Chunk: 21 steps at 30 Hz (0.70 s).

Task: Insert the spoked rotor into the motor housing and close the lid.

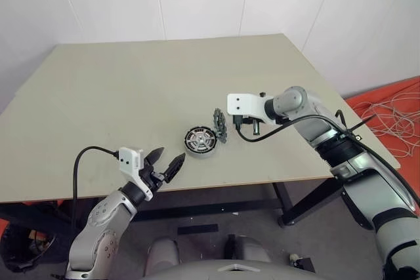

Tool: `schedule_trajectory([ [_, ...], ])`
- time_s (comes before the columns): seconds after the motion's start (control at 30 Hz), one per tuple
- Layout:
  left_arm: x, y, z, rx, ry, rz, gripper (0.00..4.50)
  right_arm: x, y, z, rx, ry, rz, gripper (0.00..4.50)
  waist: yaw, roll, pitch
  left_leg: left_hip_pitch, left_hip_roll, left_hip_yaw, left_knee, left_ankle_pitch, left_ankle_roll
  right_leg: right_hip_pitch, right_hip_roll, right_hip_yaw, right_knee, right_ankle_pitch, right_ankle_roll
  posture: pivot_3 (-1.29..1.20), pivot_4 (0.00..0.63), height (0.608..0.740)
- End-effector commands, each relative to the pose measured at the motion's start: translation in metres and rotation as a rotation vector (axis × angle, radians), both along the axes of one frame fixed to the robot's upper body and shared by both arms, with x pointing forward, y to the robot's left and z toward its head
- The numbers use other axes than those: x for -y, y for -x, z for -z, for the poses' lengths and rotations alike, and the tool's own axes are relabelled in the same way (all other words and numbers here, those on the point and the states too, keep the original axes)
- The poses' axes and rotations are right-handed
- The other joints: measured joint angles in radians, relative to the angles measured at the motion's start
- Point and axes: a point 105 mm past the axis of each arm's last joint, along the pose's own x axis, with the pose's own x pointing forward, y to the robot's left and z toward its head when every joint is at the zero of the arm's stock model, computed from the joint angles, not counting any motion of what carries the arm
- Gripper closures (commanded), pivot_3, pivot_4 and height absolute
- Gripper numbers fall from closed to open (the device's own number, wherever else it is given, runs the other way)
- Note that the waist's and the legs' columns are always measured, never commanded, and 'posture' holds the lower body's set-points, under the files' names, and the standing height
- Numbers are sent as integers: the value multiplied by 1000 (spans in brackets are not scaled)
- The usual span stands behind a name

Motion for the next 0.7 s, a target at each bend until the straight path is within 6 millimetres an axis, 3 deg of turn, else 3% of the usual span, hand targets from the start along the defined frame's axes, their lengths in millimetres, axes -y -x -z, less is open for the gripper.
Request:
schedule_trajectory([
  [0.03, 0, -1, -7, 36, 4, 3, 0, -21, 5, -30, 14, -163, -27, 3809, 1, 0, 0, 1, 0, 0, 0, 0, 0, 0, 0, 0, 1, -1, 1, 0, 0, 740],
  [0.13, 0, 1, -7, 35, 5, 0, 0, -35, 8, -40, -18, -315, -10, 3809, 5, 0, 0, 3, 0, 0, 1, 0, 0, 2, 0, 0, 1, -1, 2, 0, 0, 740],
  [0.3, -1, 3, -7, 35, 3, 0, 0, -48, 22, -44, -99, -397, -30, 3809, 9, 0, 0, 4, 0, 0, 1, 0, 0, 4, 0, 0, 1, -1, 2, 0, 0, 740],
  [0.7, -3, 2, -7, 34, 1, 0, 0, -66, 32, -24, -228, -456, 30, 3809, 7, 0, 0, 4, 0, 0, 1, 1, -1, 4, 0, 0, 1, -1, 2, 0, 0, 740],
])
